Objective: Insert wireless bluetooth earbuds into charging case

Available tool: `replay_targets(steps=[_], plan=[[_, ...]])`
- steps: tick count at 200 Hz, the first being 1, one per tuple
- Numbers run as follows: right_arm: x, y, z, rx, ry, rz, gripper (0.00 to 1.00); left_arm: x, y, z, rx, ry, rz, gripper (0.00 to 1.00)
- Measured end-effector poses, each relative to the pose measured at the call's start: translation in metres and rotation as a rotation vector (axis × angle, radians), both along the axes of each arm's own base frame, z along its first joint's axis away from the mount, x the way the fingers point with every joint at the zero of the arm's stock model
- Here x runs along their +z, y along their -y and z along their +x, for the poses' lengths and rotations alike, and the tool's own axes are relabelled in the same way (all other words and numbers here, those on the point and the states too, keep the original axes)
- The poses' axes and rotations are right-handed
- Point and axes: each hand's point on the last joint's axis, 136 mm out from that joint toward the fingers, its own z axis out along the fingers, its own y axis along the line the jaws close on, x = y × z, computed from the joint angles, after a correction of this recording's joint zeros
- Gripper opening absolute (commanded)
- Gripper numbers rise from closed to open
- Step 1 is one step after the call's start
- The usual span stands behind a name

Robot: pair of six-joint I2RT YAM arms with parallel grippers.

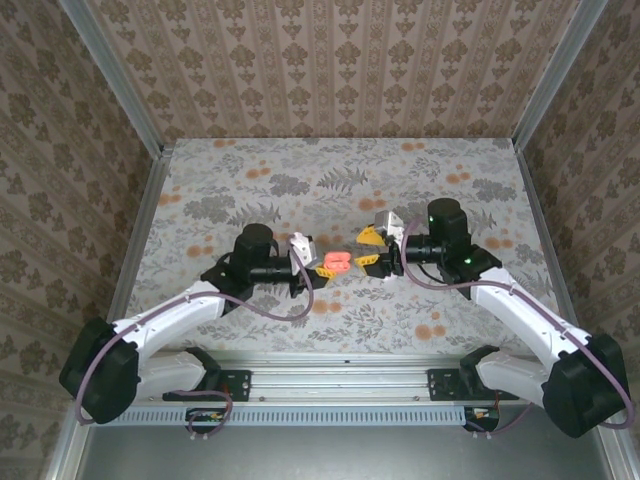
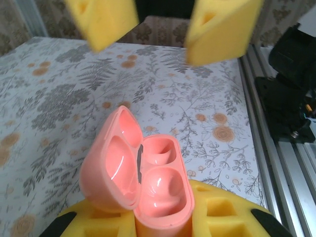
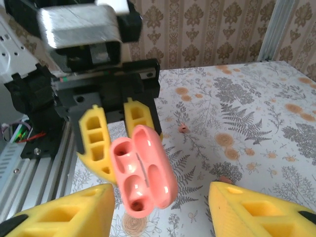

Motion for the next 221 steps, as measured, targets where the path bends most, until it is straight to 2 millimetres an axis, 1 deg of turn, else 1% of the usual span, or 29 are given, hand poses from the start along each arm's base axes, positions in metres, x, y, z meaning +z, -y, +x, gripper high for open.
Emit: replay_targets(steps=[31, 58, 86, 110, 129, 152, 171, 193, 221], plan=[[0.004, 0.001, 0.003, -0.036, -0.051, -0.005, 0.58, -0.003, -0.013, 0.021, 0.127, -0.055, -0.020, 0.18], [0.009, -0.004, 0.010, -0.080, -0.102, -0.037, 0.59, -0.002, -0.038, 0.047, 0.303, -0.087, -0.042, 0.17], [0.009, -0.020, 0.021, -0.141, -0.217, -0.064, 0.55, 0.008, -0.076, 0.080, 0.522, -0.115, -0.086, 0.17], [-0.003, -0.036, 0.035, -0.250, -0.378, -0.087, 0.52, 0.016, -0.116, 0.104, 0.709, -0.147, -0.124, 0.17], [-0.012, -0.047, 0.047, -0.371, -0.519, -0.103, 0.50, 0.013, -0.148, 0.119, 0.853, -0.193, -0.134, 0.17], [-0.019, -0.060, 0.064, -0.521, -0.689, -0.109, 0.50, 0.000, -0.183, 0.131, 0.996, -0.263, -0.124, 0.16], [-0.027, -0.072, 0.074, -0.634, -0.815, -0.098, 0.46, -0.010, -0.206, 0.136, 1.093, -0.323, -0.104, 0.16], [-0.042, -0.088, 0.075, -0.722, -0.912, -0.110, 0.45, -0.016, -0.230, 0.141, 1.186, -0.387, -0.089, 0.16], [-0.060, -0.120, 0.075, -0.779, -0.941, -0.152, 0.43, -0.023, -0.258, 0.147, 1.291, -0.451, -0.075, 0.16]])
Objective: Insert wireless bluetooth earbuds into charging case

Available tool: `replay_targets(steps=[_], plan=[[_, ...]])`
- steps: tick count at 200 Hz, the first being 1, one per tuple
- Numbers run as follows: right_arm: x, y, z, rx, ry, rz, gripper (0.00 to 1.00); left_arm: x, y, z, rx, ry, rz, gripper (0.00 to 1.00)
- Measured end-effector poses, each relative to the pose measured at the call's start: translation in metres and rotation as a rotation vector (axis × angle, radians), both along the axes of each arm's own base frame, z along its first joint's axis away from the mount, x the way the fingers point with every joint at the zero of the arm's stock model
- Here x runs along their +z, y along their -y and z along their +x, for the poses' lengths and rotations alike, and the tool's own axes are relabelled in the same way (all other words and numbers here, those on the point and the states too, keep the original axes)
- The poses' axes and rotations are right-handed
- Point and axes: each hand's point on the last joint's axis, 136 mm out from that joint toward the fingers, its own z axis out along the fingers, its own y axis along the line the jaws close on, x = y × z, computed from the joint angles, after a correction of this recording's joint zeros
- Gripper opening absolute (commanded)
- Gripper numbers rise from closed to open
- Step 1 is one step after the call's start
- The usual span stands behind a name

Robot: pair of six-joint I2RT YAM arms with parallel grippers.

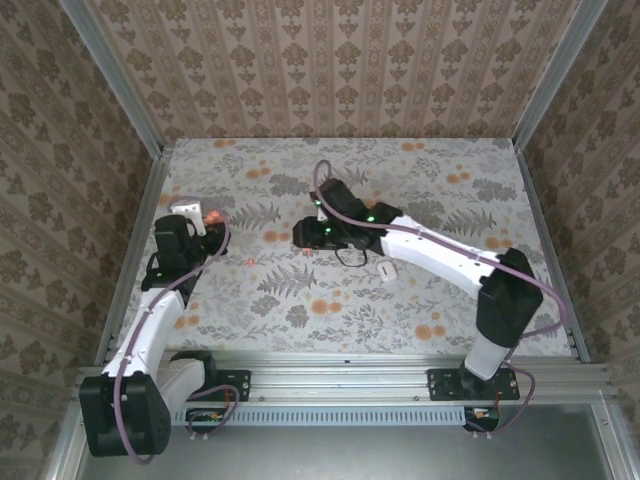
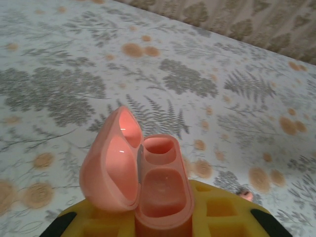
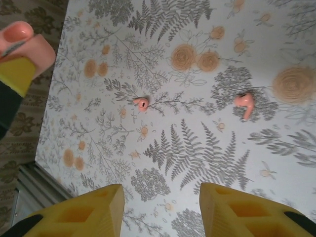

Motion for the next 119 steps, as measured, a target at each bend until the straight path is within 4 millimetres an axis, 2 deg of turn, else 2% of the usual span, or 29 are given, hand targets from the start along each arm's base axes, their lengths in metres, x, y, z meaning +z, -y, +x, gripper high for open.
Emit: replay_targets(steps=[31, 67, 94, 119], plan=[[-0.020, -0.041, 0.007, 0.019, 0.029, -0.054, 0.46, -0.013, -0.021, 0.001, 0.069, -0.081, -0.007, 0.16], [-0.062, -0.083, 0.017, 0.073, 0.040, -0.110, 0.45, -0.021, -0.033, -0.002, 0.107, -0.123, -0.010, 0.17], [-0.092, -0.101, 0.029, 0.095, 0.048, -0.130, 0.44, -0.023, -0.040, -0.003, 0.128, -0.134, -0.012, 0.17], [-0.106, -0.117, 0.041, 0.114, 0.066, -0.133, 0.44, -0.030, -0.043, -0.003, 0.138, -0.158, -0.014, 0.17]])
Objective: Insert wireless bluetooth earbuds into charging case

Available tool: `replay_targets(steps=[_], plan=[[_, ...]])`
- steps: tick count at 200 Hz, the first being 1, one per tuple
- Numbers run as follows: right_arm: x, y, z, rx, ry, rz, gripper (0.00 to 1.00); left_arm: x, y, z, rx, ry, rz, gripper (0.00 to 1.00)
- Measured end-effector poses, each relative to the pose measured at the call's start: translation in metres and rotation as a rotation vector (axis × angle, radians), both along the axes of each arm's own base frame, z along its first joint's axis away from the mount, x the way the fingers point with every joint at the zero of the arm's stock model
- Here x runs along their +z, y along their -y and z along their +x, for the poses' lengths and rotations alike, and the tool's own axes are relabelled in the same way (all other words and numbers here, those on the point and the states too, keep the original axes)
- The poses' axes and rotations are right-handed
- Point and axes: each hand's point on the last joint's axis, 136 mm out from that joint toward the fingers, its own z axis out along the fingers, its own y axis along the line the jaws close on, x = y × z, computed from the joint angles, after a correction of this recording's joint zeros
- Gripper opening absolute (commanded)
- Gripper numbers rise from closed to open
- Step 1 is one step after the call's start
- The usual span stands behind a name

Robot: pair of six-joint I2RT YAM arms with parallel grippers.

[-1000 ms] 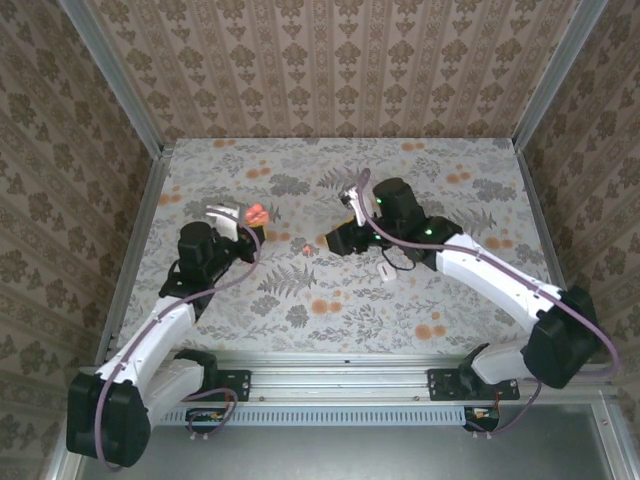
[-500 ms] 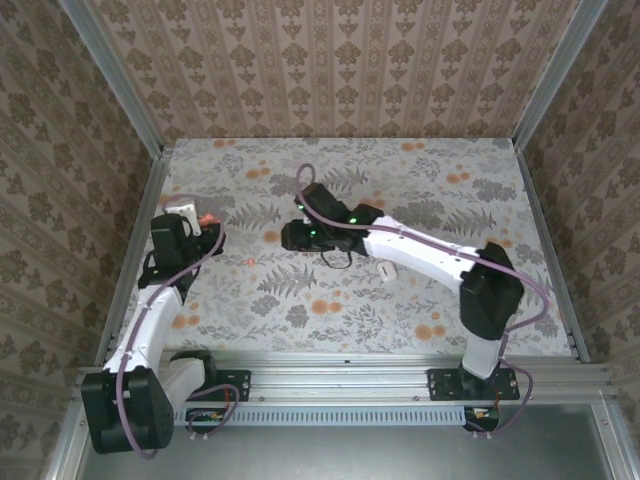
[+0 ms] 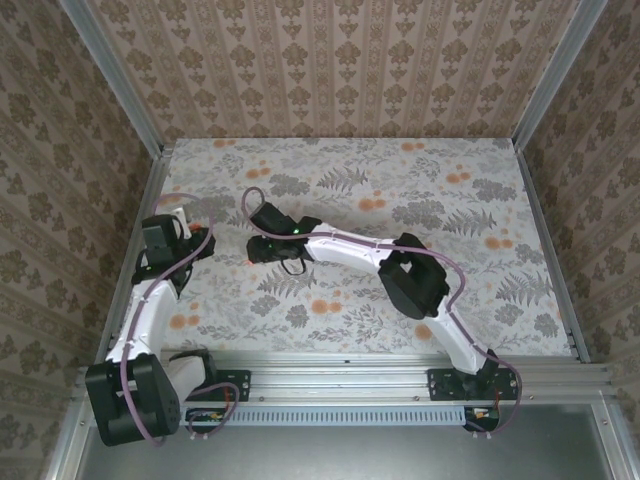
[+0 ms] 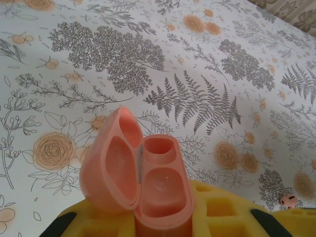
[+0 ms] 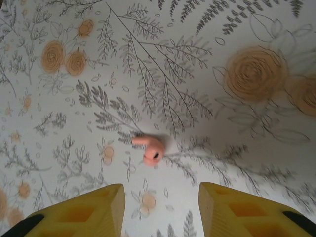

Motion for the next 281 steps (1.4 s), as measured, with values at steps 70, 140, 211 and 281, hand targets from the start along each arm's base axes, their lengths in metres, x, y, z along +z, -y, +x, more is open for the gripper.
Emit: replay_targets(steps=[70, 140, 211, 281], plan=[[-0.018, -0.023, 0.016, 0.033, 0.040, 0.017, 0.43, -0.005, -0.004, -0.001, 0.015, -0.022, -0.006, 0.17], [-0.039, -0.031, 0.020, 0.070, 0.052, -0.008, 0.42, -0.007, -0.004, -0.002, 0.015, -0.030, -0.007, 0.17], [-0.051, -0.037, 0.012, 0.110, 0.059, -0.034, 0.40, -0.007, -0.004, -0.002, 0.015, -0.031, -0.007, 0.17], [-0.052, -0.039, 0.009, 0.154, 0.089, -0.062, 0.37, -0.008, -0.004, -0.003, 0.016, -0.037, -0.008, 0.17]])
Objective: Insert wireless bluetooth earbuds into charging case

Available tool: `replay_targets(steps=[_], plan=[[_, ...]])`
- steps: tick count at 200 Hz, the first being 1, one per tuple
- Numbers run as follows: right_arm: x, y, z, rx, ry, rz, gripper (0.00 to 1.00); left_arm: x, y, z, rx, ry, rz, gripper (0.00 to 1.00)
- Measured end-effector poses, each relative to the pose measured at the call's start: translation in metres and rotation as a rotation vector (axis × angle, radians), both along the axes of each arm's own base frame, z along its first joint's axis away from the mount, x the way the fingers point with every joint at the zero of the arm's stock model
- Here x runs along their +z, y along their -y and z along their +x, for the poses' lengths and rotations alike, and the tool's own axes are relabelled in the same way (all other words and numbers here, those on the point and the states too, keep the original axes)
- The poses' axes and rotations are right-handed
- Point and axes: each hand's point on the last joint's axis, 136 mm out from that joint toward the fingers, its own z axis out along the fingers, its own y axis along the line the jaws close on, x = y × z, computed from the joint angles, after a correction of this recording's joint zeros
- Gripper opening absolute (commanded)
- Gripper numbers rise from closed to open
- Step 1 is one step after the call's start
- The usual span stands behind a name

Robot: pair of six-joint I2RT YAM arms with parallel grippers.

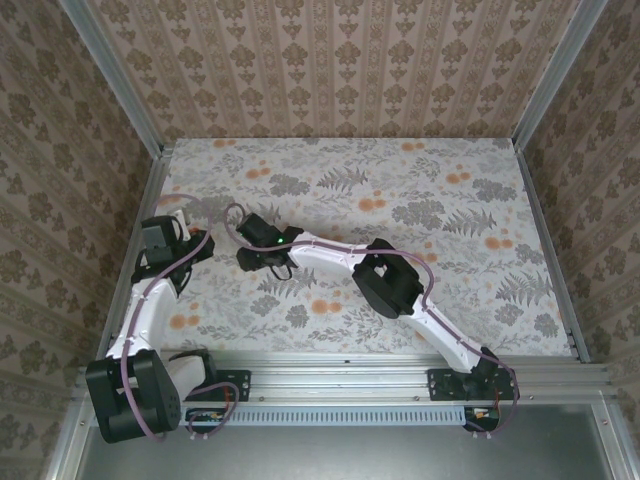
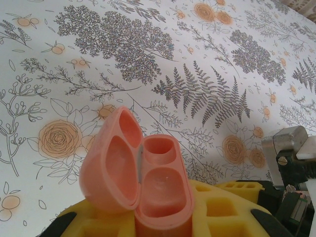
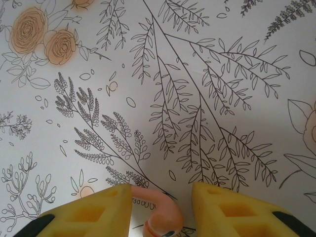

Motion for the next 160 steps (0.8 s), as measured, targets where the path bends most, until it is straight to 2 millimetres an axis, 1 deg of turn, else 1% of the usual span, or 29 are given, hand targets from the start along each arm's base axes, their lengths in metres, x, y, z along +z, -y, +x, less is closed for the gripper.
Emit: replay_targets(steps=[21, 72, 107, 160], plan=[[0.000, 0.001, 0.000, 0.009, 0.009, -0.010, 0.34, 0.000, 0.000, 0.000, 0.000, -0.002, 0.000, 0.17], [-0.004, 0.007, -0.003, 0.054, 0.052, -0.043, 0.31, -0.001, 0.000, -0.001, 0.000, -0.007, -0.001, 0.17], [-0.004, 0.028, -0.022, 0.109, 0.063, -0.091, 0.29, -0.001, 0.000, -0.001, -0.001, -0.007, -0.001, 0.17], [-0.007, 0.068, -0.053, 0.209, 0.071, -0.168, 0.28, -0.001, 0.001, -0.001, -0.005, -0.006, -0.005, 0.17]])
